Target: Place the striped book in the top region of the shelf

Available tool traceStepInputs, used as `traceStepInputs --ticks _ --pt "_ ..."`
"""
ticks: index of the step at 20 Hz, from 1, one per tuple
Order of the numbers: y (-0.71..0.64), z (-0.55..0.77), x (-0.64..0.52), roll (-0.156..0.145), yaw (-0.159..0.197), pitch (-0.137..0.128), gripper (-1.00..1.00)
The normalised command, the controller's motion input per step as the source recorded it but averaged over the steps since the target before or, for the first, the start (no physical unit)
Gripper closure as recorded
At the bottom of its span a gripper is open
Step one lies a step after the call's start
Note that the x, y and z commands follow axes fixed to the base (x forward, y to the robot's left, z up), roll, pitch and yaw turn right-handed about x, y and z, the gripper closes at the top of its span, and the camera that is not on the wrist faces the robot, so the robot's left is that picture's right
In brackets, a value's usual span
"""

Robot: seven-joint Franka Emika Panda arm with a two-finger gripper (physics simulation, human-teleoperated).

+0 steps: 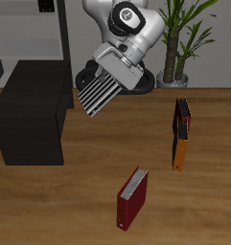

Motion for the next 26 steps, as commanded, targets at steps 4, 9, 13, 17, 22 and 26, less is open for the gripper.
traceStepInputs --ticks 4,9,13,17,22,26 --pt "-0.09 0.05 0.04 -0.106 -0.038 -0.018 1.0" --pt "0.05 -0.21 0.26 -0.074 0.02 0.054 1.0" --pt "0.19 -0.18 0.22 -0.05 0.03 0.023 1.0" --pt "0.35 -0.08 0.14 0.007 0.039 0.0 1.0" --pt "0.12 0.01 0.04 -0.029 0.003 -0.003 1.0" --pt "-0.06 -0.05 -0.03 -0.034 0.007 -0.006 1.0"
